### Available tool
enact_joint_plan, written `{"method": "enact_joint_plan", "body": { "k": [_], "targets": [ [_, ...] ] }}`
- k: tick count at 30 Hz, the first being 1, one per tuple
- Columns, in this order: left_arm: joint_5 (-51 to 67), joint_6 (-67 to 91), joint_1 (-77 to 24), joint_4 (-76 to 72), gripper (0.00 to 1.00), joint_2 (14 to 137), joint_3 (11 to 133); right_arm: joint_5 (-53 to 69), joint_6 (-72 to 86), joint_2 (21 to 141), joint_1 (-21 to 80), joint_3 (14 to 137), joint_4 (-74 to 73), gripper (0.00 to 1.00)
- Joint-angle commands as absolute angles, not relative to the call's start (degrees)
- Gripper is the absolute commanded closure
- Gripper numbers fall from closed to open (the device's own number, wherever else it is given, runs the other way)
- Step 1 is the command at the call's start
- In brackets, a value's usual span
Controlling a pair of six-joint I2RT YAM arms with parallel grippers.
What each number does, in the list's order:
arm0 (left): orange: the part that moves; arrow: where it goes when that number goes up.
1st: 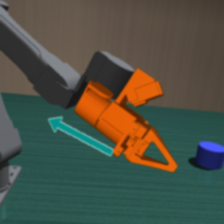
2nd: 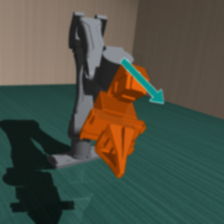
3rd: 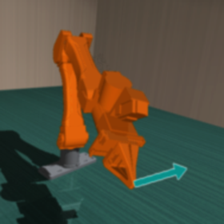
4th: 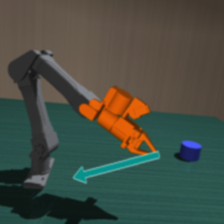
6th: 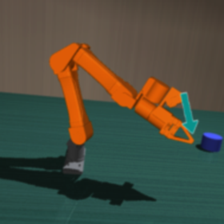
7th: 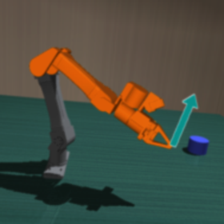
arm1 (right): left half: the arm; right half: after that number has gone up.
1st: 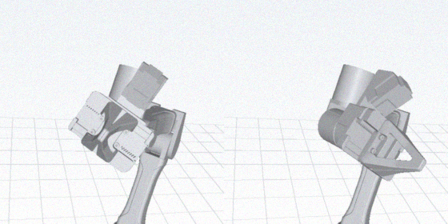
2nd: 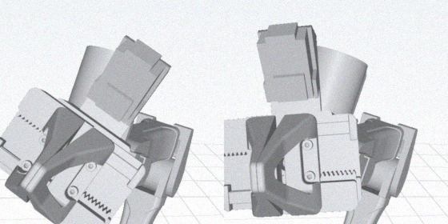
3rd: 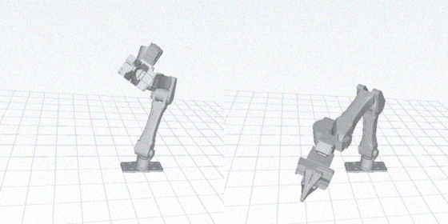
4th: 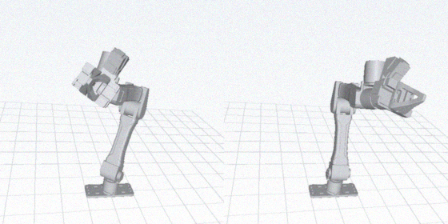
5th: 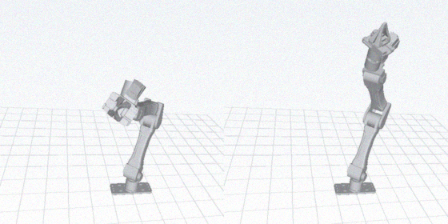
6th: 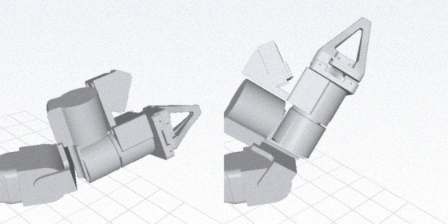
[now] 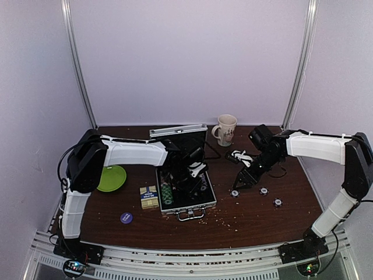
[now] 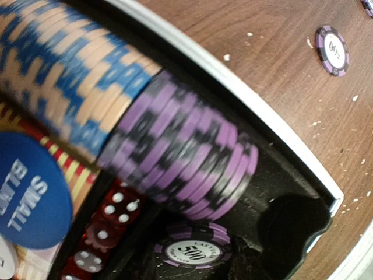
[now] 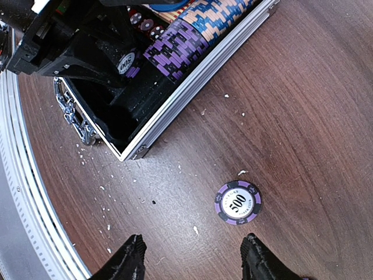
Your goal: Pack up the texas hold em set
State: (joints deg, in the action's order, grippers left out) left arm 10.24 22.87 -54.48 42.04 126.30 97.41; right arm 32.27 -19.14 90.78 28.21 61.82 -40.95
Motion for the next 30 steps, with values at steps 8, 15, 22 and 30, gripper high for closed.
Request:
{"method": "enact_joint_plan", "body": {
  "k": [8, 15, 22, 30],
  "targets": [
    [-5.44, 15.5, -59.39, 27.98, 0.79, 116.21, 86.8, 33.44, -19.17, 91.97, 27.77, 62.14, -41.48, 0.43],
    [-14.97, 6.39, -62.19, 28.28, 0.79, 120.29, 90.97, 33.21, -19.05, 92.06, 27.77, 61.95, -41.33, 0.43],
    [-18.51, 3.61, -62.84, 28.92, 0.79, 123.8, 94.45, 33.13, -19.07, 92.22, 27.77, 62.06, -41.44, 0.43],
    [-17.77, 4.04, -63.57, 28.83, 0.79, 126.39, 96.35, 33.25, -19.32, 92.82, 27.71, 62.13, -41.58, 0.43]
  ]
}}
